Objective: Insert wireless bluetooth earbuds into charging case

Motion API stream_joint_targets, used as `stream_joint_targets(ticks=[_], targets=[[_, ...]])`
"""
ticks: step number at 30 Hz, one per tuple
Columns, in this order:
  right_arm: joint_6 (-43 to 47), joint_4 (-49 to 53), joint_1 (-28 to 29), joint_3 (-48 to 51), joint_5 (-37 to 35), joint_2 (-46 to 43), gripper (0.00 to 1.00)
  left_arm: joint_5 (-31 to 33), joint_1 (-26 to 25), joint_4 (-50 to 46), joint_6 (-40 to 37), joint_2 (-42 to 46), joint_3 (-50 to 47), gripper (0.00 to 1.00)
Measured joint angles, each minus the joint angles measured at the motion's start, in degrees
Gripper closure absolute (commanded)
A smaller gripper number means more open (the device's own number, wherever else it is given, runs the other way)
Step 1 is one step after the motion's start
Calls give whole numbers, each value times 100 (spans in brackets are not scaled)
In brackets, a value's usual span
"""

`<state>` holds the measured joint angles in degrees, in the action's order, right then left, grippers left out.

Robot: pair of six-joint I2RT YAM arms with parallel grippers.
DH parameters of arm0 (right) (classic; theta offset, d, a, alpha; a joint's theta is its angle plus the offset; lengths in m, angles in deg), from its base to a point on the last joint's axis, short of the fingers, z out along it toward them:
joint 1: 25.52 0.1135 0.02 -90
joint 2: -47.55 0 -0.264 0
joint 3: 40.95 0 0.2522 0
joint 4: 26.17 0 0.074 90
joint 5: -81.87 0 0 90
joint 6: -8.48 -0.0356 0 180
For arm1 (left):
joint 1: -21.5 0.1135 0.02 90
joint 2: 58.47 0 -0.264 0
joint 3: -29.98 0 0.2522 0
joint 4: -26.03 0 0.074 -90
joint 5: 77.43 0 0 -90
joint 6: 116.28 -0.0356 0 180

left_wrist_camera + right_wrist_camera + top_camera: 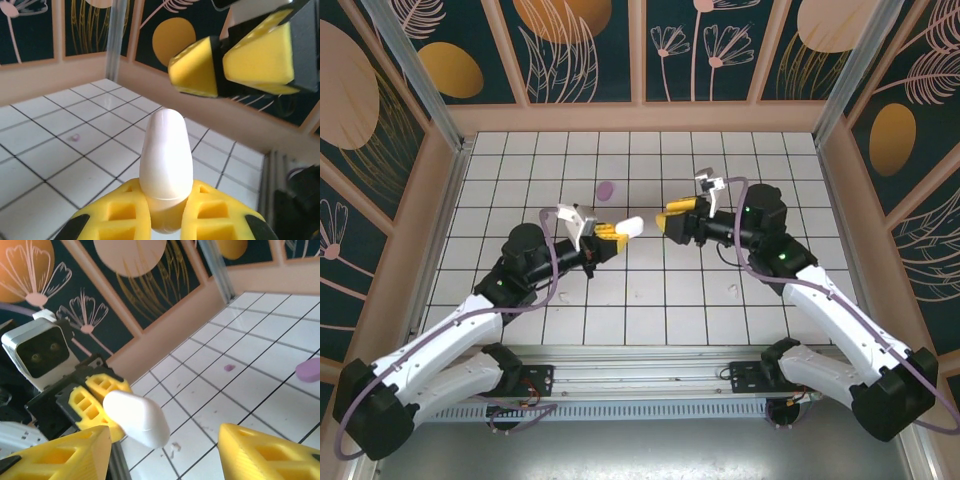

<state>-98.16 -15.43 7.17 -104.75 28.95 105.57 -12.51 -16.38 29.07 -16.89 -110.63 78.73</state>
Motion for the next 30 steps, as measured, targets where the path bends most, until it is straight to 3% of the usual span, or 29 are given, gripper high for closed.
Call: stream_joint_targets(ticks=[8, 16, 30], targets=[[922, 557, 778, -105, -273, 304, 42, -59, 0, -352, -1029, 352, -315, 100], [1510, 765, 1266, -136, -695, 608, 37, -501, 0, 24, -975, 398, -833, 100], [1878, 922, 1318, -238, -737, 811, 37, -656, 0, 507, -715, 461, -1060, 100]])
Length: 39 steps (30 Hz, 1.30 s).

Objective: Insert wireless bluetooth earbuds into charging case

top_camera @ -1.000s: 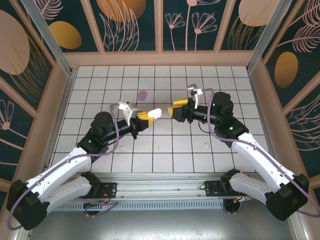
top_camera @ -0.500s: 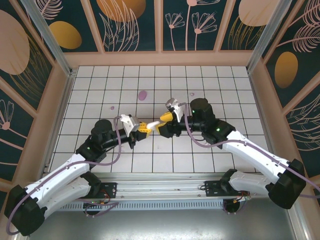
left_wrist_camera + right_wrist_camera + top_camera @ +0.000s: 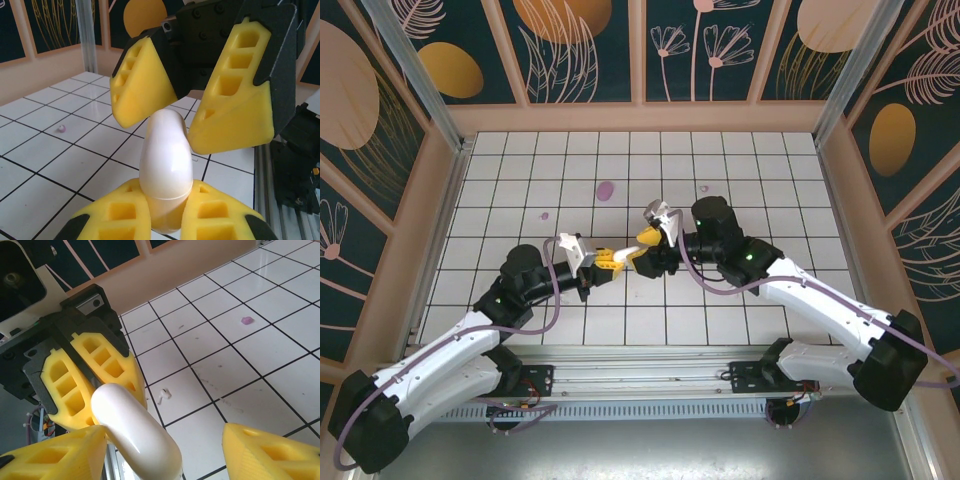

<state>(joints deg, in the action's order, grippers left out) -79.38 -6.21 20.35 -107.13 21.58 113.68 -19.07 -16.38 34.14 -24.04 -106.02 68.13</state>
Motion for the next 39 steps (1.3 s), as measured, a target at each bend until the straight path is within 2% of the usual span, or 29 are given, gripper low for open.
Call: stream_joint_targets(ticks=[20, 39], targets=[[153, 138, 26, -247, 70, 369, 38, 105, 39, 442, 345, -35, -160, 100], [-251, -83, -120, -144, 26, 378, 38, 214, 52, 708, 645, -256, -160, 100]])
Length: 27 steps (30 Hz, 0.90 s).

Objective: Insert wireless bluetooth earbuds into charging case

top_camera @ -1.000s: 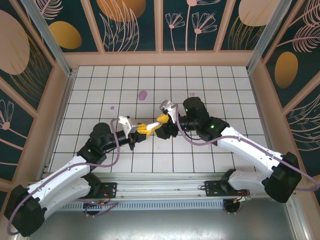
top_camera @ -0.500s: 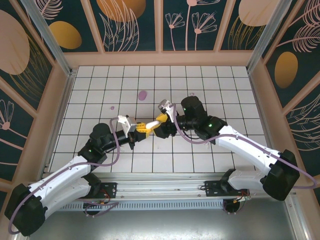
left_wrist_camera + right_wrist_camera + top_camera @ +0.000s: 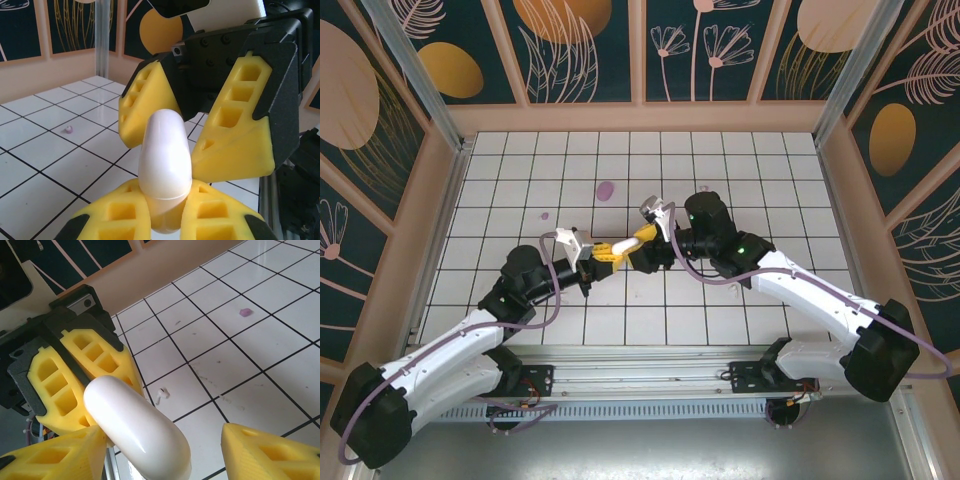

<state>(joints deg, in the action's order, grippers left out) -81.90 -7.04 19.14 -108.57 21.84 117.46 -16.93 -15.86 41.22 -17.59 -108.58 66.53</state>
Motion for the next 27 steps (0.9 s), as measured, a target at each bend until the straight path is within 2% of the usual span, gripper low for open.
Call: stream_joint_targets(ticks=[27], targets=[[-160, -85, -129, -9, 35, -2, 38, 44, 31, 79, 61, -44, 0, 100]])
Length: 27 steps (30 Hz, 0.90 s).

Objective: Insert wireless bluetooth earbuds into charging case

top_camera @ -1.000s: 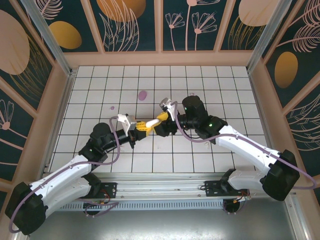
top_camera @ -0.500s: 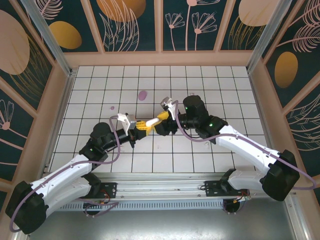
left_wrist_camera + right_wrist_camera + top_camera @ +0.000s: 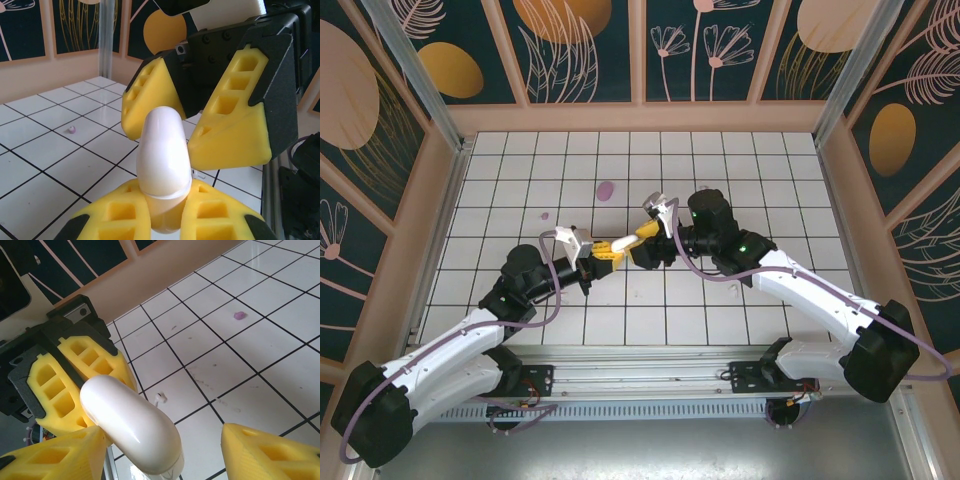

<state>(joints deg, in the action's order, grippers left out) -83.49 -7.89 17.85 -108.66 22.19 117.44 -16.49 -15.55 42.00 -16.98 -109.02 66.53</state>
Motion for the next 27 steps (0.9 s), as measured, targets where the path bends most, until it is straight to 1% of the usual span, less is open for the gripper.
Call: stream_joint_targets(ticks=[8, 10, 18, 22, 27], targets=[[-39, -24, -57, -44, -35, 2, 38, -28, 0, -55, 0, 0, -2, 100], [-57, -92, -94, -44, -173, 22, 38, -199, -35, -50, -2, 11, -2, 100], [-142, -120, -142, -107, -295, 63, 38, -236, -46, -120, -9, 35, -2, 100], [-146, -107, -146, -142, -334, 68, 38, -144, -46, -155, -4, 72, -2, 100], [-210, -107, -184, -170, -396, 61, 38, 278, -81, -435, 4, 160, -2, 100]])
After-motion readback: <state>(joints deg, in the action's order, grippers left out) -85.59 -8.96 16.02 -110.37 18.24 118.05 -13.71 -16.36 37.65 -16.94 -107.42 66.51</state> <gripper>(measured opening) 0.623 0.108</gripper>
